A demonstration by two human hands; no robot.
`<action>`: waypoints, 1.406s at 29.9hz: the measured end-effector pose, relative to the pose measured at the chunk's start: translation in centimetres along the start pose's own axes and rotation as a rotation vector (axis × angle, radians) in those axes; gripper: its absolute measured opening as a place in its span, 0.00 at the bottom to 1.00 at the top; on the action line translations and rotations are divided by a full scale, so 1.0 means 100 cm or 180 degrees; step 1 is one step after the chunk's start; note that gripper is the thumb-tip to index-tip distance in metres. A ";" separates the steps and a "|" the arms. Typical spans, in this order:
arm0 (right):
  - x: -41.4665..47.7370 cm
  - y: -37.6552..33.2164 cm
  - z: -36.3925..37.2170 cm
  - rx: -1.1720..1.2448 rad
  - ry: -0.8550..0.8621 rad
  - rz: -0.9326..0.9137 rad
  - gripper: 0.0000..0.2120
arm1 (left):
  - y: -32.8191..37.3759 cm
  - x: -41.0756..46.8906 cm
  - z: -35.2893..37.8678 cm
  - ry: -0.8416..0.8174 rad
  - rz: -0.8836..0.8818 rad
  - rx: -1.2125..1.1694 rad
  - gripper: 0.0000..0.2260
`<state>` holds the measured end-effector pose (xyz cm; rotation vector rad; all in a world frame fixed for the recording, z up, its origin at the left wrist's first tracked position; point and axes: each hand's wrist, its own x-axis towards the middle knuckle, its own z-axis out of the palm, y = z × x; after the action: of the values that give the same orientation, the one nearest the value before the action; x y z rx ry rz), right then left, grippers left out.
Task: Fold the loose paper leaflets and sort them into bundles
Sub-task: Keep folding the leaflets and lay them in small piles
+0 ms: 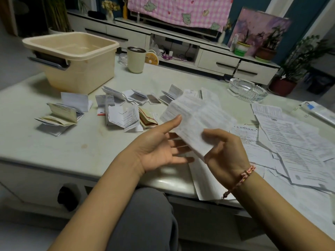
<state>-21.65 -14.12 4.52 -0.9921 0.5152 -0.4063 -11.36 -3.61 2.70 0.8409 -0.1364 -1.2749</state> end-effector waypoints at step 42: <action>0.036 -0.023 -0.069 -0.2038 -0.0010 -0.0329 0.12 | -0.002 0.069 0.000 -0.0097 0.0442 0.1051 0.14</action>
<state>-22.93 -21.85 2.62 -1.6409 0.6077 -0.3357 -9.23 -9.70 0.15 1.0745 -0.4314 -1.1505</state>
